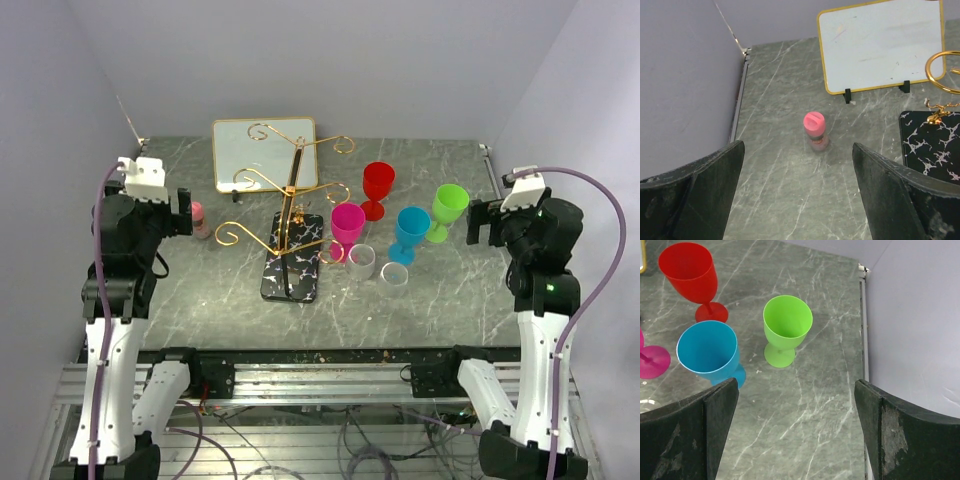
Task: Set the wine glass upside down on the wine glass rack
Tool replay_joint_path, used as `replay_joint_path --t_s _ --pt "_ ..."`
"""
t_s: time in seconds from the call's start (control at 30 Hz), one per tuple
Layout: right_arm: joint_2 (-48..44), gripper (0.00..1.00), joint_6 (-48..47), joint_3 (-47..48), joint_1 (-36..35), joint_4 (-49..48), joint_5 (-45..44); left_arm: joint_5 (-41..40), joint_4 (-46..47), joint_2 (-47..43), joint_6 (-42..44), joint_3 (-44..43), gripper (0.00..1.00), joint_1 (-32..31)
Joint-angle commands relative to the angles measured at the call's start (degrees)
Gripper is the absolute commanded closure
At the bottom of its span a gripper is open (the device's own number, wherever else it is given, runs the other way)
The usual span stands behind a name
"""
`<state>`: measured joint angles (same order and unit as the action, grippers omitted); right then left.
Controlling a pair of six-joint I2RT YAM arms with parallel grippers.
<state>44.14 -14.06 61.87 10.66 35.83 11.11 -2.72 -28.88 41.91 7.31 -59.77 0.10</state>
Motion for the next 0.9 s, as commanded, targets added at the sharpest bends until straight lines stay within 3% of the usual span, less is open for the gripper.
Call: replay_joint_path --t_s 0.0,0.5,0.6,0.87 --pt "1.3 0.00 0.8 1.4 -1.4 -3.1 -2.2 1.7 1.9 2.3 1.0 -3.5 0.01 1.5" --pt "4.1 0.00 -0.5 3.6 -3.0 -4.9 -3.5 12.2 -0.8 10.3 2.0 -11.4 0.01 2.0" --pt "4.7 0.00 -1.5 4.1 -3.1 -5.1 -2.5 12.2 -1.0 11.2 2.8 -12.6 0.01 0.3" --pt "5.9 0.00 -7.1 2.0 -3.2 -7.3 7.0 8.5 -3.0 15.9 5.4 -16.8 0.01 -12.2"
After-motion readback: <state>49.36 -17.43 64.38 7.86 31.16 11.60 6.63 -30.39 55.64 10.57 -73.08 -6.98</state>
